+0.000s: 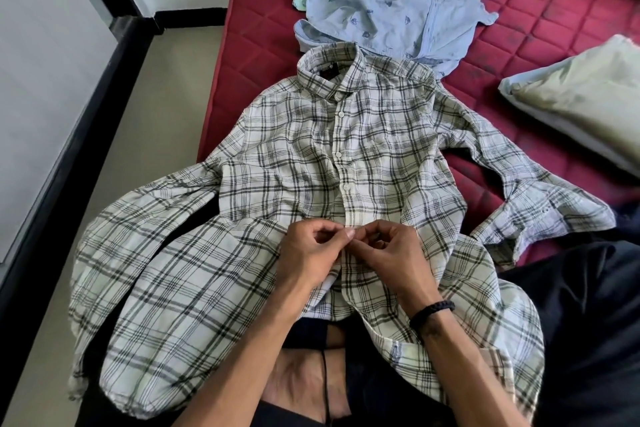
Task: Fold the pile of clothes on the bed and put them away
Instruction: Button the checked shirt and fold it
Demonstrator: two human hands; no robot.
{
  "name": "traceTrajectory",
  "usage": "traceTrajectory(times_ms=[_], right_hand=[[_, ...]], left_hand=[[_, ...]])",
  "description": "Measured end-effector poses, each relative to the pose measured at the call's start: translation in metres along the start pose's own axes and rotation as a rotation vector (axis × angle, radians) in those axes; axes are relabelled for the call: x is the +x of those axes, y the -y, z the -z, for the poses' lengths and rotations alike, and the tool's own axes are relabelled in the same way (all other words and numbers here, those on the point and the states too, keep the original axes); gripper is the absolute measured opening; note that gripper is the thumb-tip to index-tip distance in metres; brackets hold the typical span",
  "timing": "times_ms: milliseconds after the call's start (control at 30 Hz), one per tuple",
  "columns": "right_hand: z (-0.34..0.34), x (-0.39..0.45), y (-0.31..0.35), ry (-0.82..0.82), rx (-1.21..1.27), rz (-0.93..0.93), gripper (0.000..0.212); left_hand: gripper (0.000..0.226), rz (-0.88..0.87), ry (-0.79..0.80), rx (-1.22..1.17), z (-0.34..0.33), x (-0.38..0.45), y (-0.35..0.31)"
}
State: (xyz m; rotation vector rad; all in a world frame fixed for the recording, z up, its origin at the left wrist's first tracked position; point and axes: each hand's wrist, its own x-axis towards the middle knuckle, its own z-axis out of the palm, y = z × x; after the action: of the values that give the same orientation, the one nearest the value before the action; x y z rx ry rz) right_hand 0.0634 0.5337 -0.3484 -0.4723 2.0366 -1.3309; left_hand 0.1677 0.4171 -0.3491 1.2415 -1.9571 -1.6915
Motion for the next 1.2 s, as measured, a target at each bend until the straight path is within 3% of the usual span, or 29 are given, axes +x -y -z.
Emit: traceTrajectory(times_ms=[267,467,600,867,1100,1200], right_hand=[[-0.002,-0.002,0.005,-0.002,0.004,0.025,0.024],[0.0,0.0,0.006,0.023,0.285,-0.086,0.009],[0.0,-0.001,0.007,0.009,0.079,0.063,0.011],[-0.007,0.003,0.005,-0.086,-0.324,0.36,0.017],[0.001,0.037,0.047,-0.203,-0.135,0.309,0.015],[0.011,0.05,0.064,-0.179,-0.149,0.275,0.021]], left_hand=[[0.014,-0.081,-0.105,0.029,0.0,0.003,0.004],[0.016,-0.099,-0.069,-0.084,0.001,0.005,0.002],[0.021,-0.117,-0.049,-0.105,0.002,0.006,0.001],[0.021,-0.335,-0.036,0.05,0.006,0.007,-0.003],[0.019,-0.485,-0.029,0.067,0.004,0.057,-0.053],[0.02,-0.511,-0.021,0.106,0.003,0.093,-0.066]])
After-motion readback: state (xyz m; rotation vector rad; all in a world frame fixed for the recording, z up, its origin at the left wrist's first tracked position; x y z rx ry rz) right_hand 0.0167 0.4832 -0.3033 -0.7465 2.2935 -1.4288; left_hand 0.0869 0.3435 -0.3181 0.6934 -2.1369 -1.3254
